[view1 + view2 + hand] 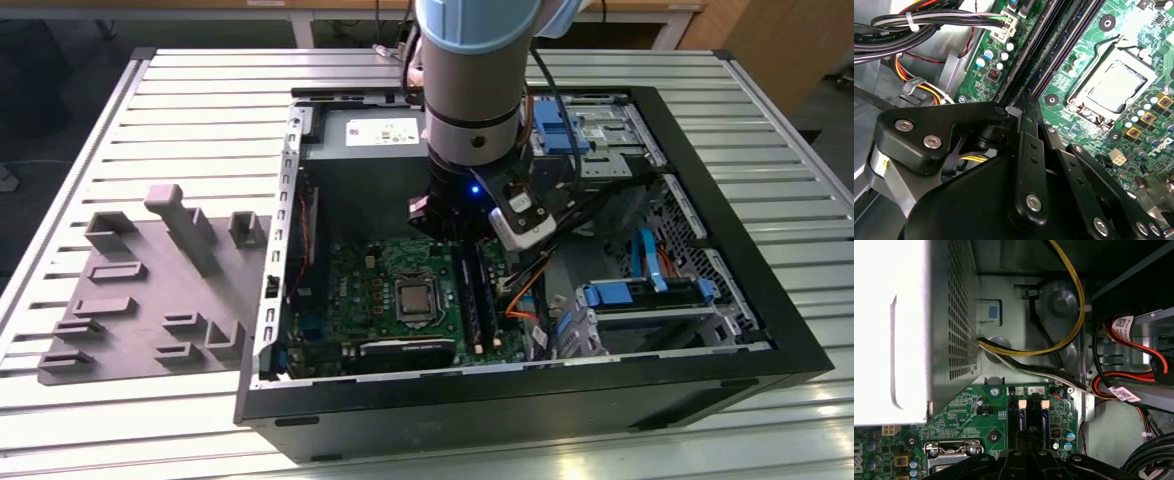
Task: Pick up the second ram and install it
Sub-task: 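Press down the second ram until it locks into place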
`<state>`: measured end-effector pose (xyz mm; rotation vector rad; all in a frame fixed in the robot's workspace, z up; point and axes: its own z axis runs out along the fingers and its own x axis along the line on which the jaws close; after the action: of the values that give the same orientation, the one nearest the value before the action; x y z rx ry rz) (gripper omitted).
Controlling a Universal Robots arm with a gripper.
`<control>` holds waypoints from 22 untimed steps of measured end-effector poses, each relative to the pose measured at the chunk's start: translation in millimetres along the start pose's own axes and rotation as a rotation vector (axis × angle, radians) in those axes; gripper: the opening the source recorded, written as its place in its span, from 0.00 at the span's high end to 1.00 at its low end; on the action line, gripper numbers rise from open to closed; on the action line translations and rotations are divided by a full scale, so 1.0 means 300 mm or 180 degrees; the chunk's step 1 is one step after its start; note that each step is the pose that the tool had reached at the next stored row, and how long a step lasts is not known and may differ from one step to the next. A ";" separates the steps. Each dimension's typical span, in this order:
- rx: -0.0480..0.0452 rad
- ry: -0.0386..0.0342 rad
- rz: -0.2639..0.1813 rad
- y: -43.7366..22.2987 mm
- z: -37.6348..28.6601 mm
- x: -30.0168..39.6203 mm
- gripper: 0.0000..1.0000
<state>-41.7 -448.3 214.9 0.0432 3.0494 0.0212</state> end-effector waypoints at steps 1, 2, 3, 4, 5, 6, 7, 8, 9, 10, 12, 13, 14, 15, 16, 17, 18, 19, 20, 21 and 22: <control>-0.0001 0.0000 0.0000 0.000 -0.002 0.000 0.89; -0.0003 -0.0001 0.0000 0.000 -0.004 0.000 0.89; -0.0005 -0.0002 0.0001 0.001 -0.007 -0.001 0.89; -0.0006 -0.0002 0.0001 0.001 -0.011 -0.001 0.89; -0.0003 -0.0001 0.0000 0.001 -0.018 -0.002 0.89; -0.0001 0.0000 0.0000 0.000 -0.023 -0.002 0.89; -0.0001 0.0000 0.0000 0.001 -0.026 -0.002 0.89; -0.0001 0.0000 0.0000 0.001 -0.031 -0.003 0.89; 0.0000 0.0000 0.0000 0.001 -0.035 -0.003 0.89; 0.0000 0.0000 0.0000 0.001 -0.044 -0.004 0.89; 0.0000 0.0000 0.0000 0.001 -0.053 -0.005 0.89; 0.0000 0.0000 0.0000 0.001 -0.057 -0.005 0.89; 0.0000 0.0000 0.0000 0.001 -0.061 -0.006 0.89; 0.0000 0.0000 0.0000 0.001 -0.065 -0.006 0.89; 0.0000 0.0000 0.0000 0.001 -0.069 -0.006 0.89; 0.0000 0.0000 0.0000 0.001 -0.073 -0.007 0.89; 0.0000 0.0000 0.0000 0.001 -0.077 -0.007 0.89; 0.0000 0.0000 0.0000 0.001 -0.080 -0.007 0.89; 0.0000 0.0000 0.0000 0.001 -0.082 -0.007 0.89; -0.0001 0.0000 0.0000 0.001 -0.082 -0.008 0.89; -0.0001 0.0000 0.0000 0.001 -0.082 -0.008 0.89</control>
<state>-41.6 -448.2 239.6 0.0432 3.0492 0.0218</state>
